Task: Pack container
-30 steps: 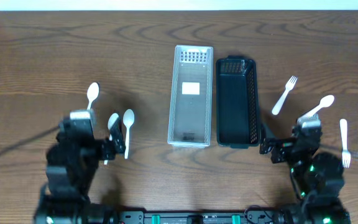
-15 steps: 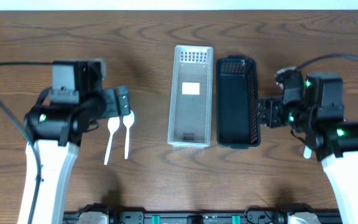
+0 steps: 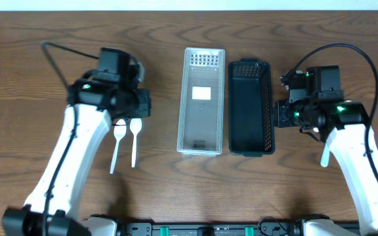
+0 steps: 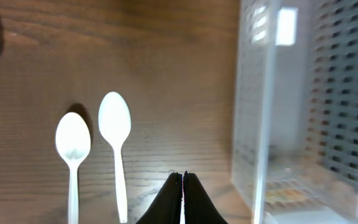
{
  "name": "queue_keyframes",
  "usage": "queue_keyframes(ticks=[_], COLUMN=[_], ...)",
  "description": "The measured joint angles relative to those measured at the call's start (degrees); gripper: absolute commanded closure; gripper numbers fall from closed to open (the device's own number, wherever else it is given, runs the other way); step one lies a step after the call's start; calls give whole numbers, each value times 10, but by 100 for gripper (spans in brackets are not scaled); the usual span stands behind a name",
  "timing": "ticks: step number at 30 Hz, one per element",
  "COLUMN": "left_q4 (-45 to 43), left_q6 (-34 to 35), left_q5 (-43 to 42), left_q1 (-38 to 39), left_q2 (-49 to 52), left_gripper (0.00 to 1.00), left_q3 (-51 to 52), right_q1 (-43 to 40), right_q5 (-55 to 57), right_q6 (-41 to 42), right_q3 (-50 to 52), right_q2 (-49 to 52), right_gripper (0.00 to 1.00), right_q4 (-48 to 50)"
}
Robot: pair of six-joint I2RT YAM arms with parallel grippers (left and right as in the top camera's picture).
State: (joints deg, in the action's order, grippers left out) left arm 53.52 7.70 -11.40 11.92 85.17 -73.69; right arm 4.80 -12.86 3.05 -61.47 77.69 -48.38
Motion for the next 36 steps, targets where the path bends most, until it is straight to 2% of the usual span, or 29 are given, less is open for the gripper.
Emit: queue_keyframes(ticks=[6, 17, 28, 36], left_q4=[-17, -38, -8, -2], left_q6=[-2, -2, -2, -2], left_q5=[37, 50, -54, -79], left_q1=[40, 42, 67, 119], left_q2=[70, 180, 183, 183], left_gripper=[94, 94, 94, 94], left_q3=[0, 0, 0, 0], right_q1=[0, 0, 6, 24], right_q5=[57, 73, 47, 46], right_q6=[4, 4, 1, -3], right_q3=[0, 0, 0, 0], right_q2=[49, 127, 143, 143], right_gripper=[99, 96, 91, 85], right_q4=[-11, -15, 2, 17])
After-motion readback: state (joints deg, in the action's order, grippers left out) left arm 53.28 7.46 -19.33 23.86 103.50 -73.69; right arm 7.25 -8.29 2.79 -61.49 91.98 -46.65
